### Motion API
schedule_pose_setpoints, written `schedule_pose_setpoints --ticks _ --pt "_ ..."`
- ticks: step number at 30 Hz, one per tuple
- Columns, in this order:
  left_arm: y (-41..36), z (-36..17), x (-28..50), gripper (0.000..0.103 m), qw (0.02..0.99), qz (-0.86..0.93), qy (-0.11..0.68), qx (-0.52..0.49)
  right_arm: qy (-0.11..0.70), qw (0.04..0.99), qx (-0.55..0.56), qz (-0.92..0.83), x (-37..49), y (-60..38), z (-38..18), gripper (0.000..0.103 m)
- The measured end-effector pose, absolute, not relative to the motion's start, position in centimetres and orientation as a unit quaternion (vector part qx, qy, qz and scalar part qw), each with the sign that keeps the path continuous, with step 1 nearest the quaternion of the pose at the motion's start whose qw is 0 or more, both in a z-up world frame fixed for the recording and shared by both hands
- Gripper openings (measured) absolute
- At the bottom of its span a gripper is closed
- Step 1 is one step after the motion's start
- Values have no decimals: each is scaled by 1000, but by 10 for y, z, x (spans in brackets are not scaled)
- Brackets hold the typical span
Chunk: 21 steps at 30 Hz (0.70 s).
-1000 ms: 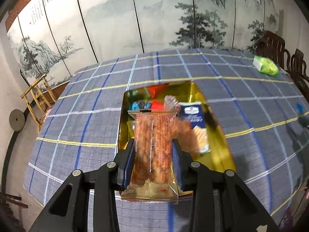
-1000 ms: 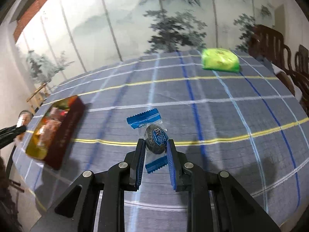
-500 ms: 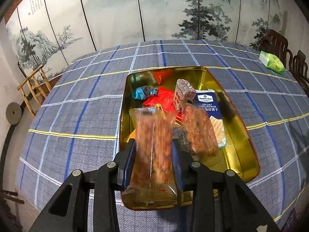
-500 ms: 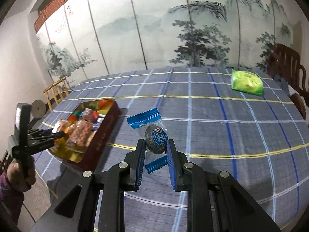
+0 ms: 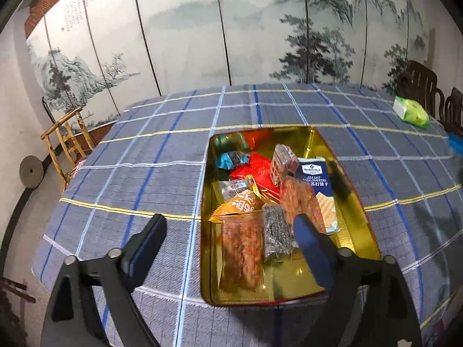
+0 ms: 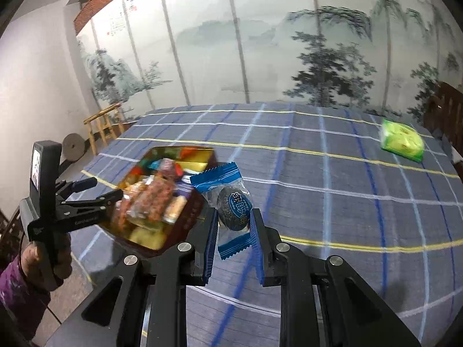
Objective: Organize snacks
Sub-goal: 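Carry the blue-wrapped candy into the gold tin and open the right tool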
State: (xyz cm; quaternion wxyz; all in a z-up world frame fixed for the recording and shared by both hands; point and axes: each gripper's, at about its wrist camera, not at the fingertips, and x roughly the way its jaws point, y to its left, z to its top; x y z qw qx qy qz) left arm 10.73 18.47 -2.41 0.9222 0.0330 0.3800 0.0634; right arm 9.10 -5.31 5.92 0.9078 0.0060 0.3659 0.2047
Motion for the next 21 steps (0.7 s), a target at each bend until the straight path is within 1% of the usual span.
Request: schedule_pose_setpoints --ticks 8,14,21 --pt "192 -7 77 99 925 93 366 39 368 886 -3 283 112 16 65 23" --pt "198 -2 65 99 927 102 359 43 391 863 9 319 144 65 52 23" --pt "204 -1 66 100 927 114 356 41 410 855 -9 317 173 106 31 24"
